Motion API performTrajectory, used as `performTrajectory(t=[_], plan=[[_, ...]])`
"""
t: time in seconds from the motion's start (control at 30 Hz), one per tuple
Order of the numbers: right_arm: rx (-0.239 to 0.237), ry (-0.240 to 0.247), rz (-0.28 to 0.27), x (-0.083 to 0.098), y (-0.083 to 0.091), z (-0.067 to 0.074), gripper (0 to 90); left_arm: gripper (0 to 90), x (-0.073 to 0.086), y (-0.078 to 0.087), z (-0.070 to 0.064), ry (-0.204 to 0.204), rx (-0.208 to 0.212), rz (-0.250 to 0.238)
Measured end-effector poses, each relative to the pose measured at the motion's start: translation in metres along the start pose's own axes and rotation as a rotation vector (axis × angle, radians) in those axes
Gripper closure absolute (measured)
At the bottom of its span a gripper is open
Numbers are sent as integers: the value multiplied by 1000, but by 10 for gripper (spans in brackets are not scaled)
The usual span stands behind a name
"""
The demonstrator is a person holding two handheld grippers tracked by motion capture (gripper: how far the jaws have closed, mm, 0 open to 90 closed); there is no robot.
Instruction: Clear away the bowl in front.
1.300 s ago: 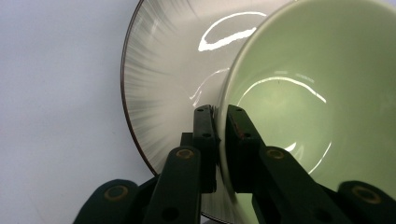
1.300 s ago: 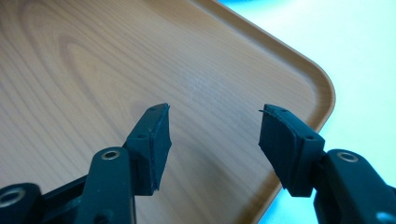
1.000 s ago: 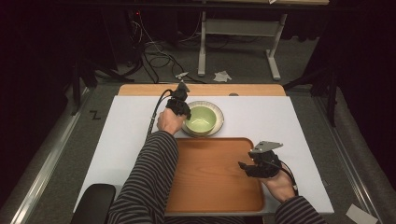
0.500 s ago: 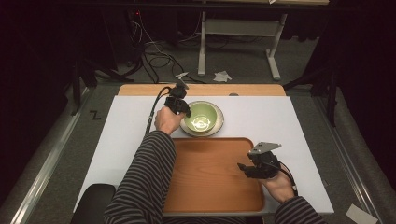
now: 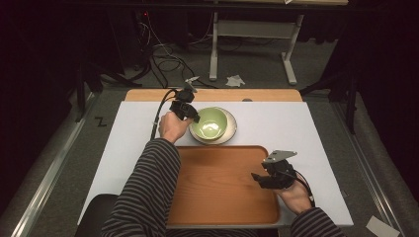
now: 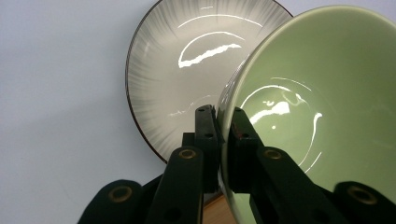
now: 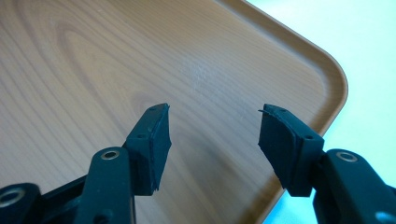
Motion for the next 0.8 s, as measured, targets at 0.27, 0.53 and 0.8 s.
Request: performTrajectory(t=[0.27,0.53,0.8], plan=[[-4,8,1,0,-1,3,449,856,3,11,-7,-31,22,-10],[-8,9,5,0,-2,3,448,856,6,22,-6,-38,22,-33],[-8,0,8,1,-2,3,448,856,11,35,-15,-69,57,-46]])
Point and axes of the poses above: each handheld gripper's, and its own axes: y roughly backward along the jaws, x roughly out of its underside, z roughly to its left, the point moved 2 cm from there along -y, roughly forward along the jaws, and after that the axes turned 3 degrees about y, right-handed, at the moved point
